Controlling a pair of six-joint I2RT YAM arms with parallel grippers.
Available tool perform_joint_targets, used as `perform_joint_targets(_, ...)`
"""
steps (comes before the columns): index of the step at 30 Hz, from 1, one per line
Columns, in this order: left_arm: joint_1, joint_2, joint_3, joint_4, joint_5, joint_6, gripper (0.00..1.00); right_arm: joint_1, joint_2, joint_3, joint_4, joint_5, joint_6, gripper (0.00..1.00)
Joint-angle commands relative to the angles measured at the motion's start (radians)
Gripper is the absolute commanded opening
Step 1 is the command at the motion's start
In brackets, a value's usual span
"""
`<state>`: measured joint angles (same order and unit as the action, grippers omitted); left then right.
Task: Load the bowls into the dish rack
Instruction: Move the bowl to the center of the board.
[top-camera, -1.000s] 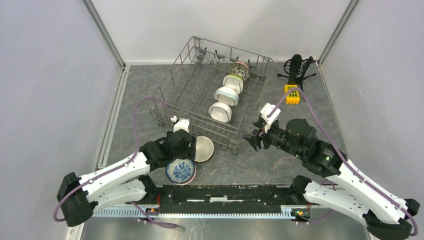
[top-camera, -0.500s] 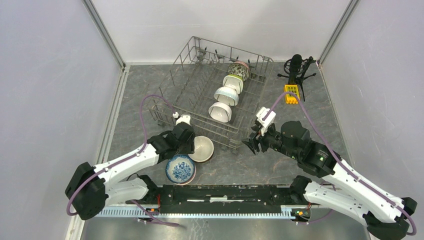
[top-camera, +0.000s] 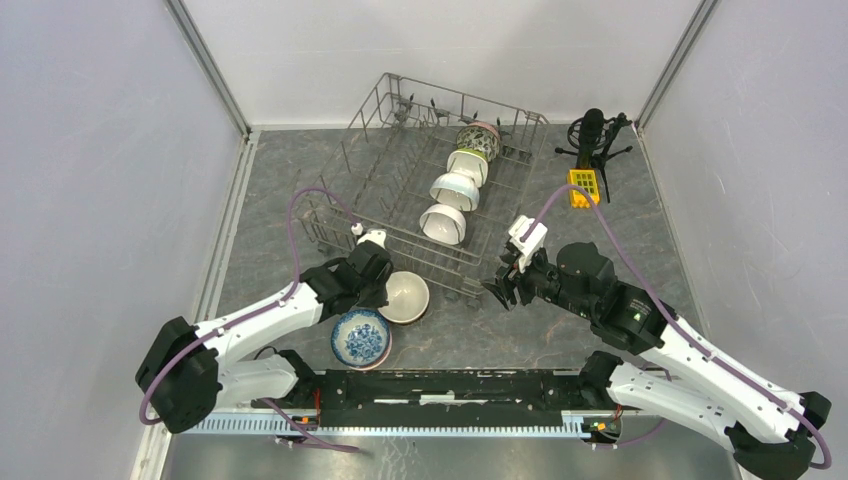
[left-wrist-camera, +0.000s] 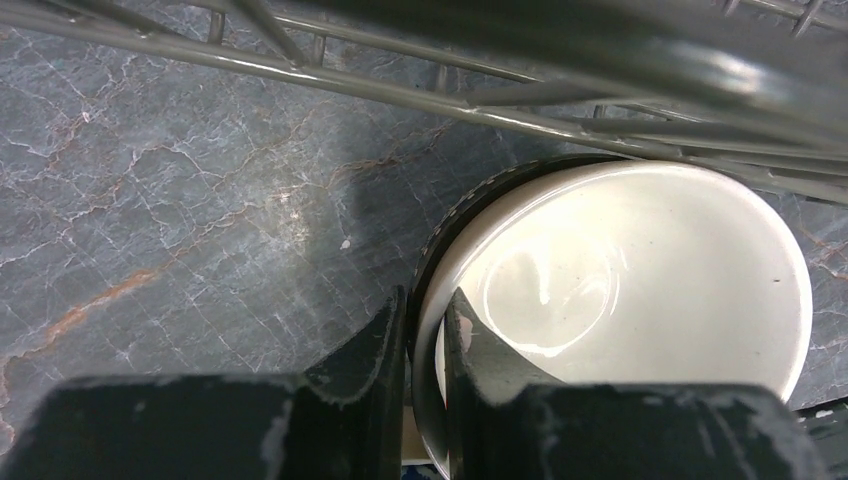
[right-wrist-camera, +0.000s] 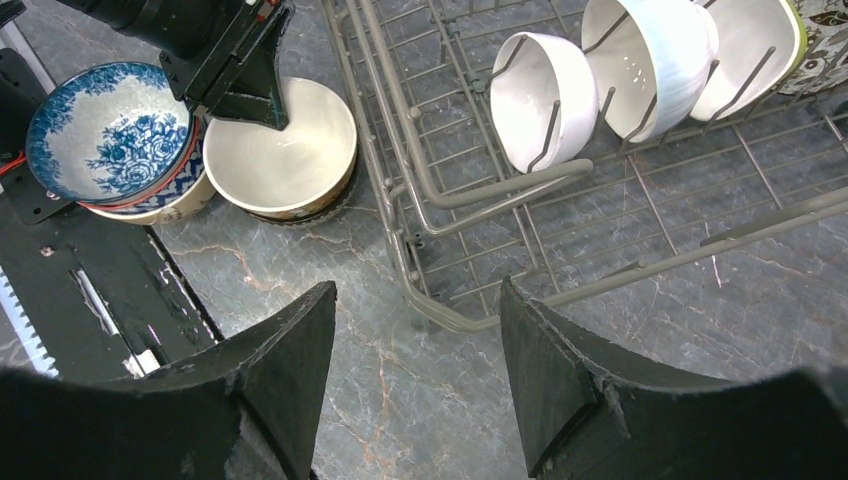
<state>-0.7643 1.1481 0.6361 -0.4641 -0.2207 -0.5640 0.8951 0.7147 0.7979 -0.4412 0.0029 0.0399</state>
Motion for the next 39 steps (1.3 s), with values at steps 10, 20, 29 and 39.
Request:
perform_joint_targets(10, -0.063, 0.003, 0.086, 0.029, 0.038, 0.113, 0.10, 0.004, -0.030, -0.006, 0.018, 0.002, 0.015, 0.66)
perform_joint_targets(20, -0.104, -0.002, 0.124, 0.042, 0.028, 0.144, 0.06, 0.003, -0.046, -0.011, 0.018, -0.001, 0.031, 0.66)
perform_joint_targets(29, -0.110, -0.064, 0.113, 0.091, 0.045, 0.164, 0.02, 0.003, -0.057, -0.010, 0.011, -0.001, 0.044, 0.66)
perform_joint_targets(39, -0.115, -0.114, 0.104, 0.095, 0.120, 0.140, 0.02, 0.003, -0.030, -0.001, 0.021, -0.035, 0.045, 0.65)
